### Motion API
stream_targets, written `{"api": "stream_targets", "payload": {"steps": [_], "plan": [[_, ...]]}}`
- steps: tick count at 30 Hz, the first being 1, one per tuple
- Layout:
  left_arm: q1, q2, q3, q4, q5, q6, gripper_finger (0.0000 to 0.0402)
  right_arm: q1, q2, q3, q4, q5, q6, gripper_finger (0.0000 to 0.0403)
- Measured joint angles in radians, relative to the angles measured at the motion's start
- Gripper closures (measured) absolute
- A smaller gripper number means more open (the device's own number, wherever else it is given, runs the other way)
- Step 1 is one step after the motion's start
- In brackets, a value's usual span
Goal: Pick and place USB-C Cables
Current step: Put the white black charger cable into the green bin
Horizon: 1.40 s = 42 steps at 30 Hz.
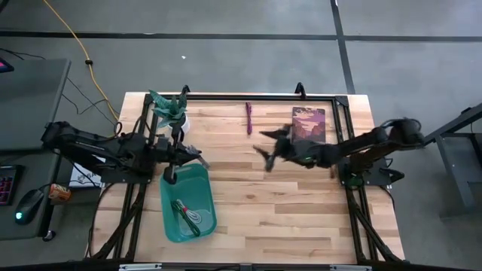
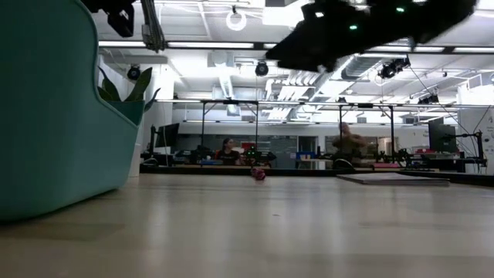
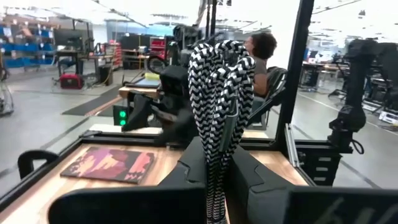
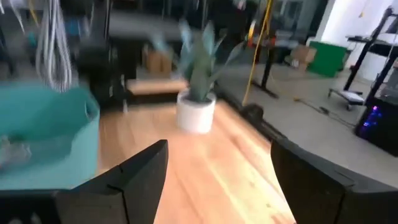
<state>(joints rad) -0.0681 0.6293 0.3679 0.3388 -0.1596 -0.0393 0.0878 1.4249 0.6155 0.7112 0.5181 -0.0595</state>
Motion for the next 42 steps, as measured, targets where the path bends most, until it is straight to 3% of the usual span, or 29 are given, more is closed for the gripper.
{"api": "stream_targets", "payload": {"steps": [2,6,8,18,27,34,42], "plan": [[0.0,0.0,0.0,0.001,0.0,0.018,0.0401,-0.013,-0.078,-0.096,0.092,-0.045,0.028,0.0128],[0.006,0.0,0.0,0.006,-0.007,0.032,0.0401,-0.039,-0.208,-0.232,0.186,-0.285,0.108,0.0128],[0.01,0.0,0.0,0.006,-0.006,0.026,0.0401,-0.042,-0.242,-0.262,0.189,-0.343,0.136,0.0128],[0.008,0.001,0.026,-0.041,0.069,0.007,0.0401,-0.041,-0.269,-0.271,0.192,-0.363,0.125,0.0128],[-0.049,0.025,0.14,-0.418,0.143,-0.076,0.0401,-0.042,-0.269,-0.271,0.192,-0.363,0.119,0.0128],[-0.189,0.135,0.232,-0.576,0.231,-0.123,0.0401,-0.042,-0.269,-0.271,0.178,-0.358,0.079,0.0128],[-0.299,0.336,0.296,-0.649,0.148,-0.062,0.0401,-0.042,-0.269,-0.271,0.174,-0.301,0.088,0.0128]]}}
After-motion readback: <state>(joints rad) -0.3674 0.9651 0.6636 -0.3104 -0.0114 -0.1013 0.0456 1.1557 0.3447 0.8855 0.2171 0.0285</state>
